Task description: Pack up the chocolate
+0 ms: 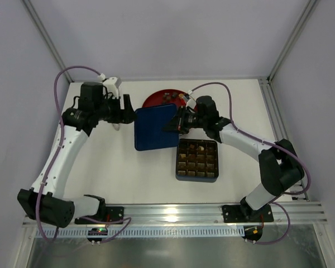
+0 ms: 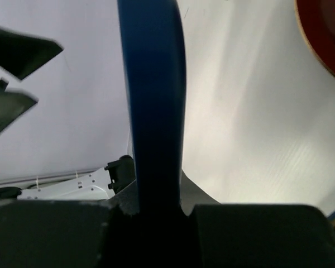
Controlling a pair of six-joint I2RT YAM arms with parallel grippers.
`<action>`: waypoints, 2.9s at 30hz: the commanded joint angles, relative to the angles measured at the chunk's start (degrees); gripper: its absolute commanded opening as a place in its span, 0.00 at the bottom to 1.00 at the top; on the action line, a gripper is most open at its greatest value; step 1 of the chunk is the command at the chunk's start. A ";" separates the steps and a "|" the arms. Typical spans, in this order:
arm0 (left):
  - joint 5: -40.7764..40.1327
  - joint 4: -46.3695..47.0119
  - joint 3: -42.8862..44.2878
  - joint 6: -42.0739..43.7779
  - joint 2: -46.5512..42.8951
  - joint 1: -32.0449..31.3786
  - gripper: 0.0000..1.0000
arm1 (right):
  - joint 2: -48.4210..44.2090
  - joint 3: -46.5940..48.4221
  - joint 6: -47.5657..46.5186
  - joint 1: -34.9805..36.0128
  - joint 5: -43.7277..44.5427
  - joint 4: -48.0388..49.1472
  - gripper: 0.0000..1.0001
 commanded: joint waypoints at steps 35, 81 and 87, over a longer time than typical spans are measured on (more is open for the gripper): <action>-45.99 83.95 -25.72 73.41 0.75 -61.79 0.80 | -18.38 23.20 1.93 -22.30 0.23 -51.97 0.04; -43.52 95.64 -22.03 84.66 10.51 -60.03 0.00 | -21.37 21.79 2.20 -20.63 3.65 -50.22 0.70; -44.14 91.78 -22.12 80.99 9.37 -60.03 0.00 | -22.15 25.39 -2.10 -20.54 10.15 -51.45 0.87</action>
